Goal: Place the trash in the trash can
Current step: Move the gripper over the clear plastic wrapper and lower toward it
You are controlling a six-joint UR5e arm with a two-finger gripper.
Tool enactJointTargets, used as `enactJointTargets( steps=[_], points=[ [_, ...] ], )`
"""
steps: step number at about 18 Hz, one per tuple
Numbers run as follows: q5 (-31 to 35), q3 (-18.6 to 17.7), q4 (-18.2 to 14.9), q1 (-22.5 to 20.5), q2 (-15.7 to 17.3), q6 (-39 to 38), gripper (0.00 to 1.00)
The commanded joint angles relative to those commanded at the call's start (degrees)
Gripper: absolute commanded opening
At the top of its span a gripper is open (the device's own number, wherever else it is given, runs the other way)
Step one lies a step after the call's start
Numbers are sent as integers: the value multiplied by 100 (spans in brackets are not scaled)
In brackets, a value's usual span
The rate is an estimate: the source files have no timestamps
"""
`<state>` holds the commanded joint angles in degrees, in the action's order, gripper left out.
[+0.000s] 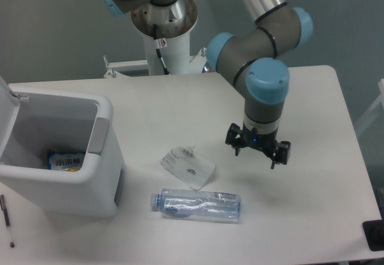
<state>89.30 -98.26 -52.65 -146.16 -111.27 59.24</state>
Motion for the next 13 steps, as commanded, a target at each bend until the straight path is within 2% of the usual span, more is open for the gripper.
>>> enactJointTargets(
  steps=[6, 11, 13],
  points=[
    [0, -150, -9, 193, 36, 350, 100],
    [0, -624, -9, 623, 281, 607, 100],
    [9, -694, -17, 781, 299, 589, 100]
  ],
)
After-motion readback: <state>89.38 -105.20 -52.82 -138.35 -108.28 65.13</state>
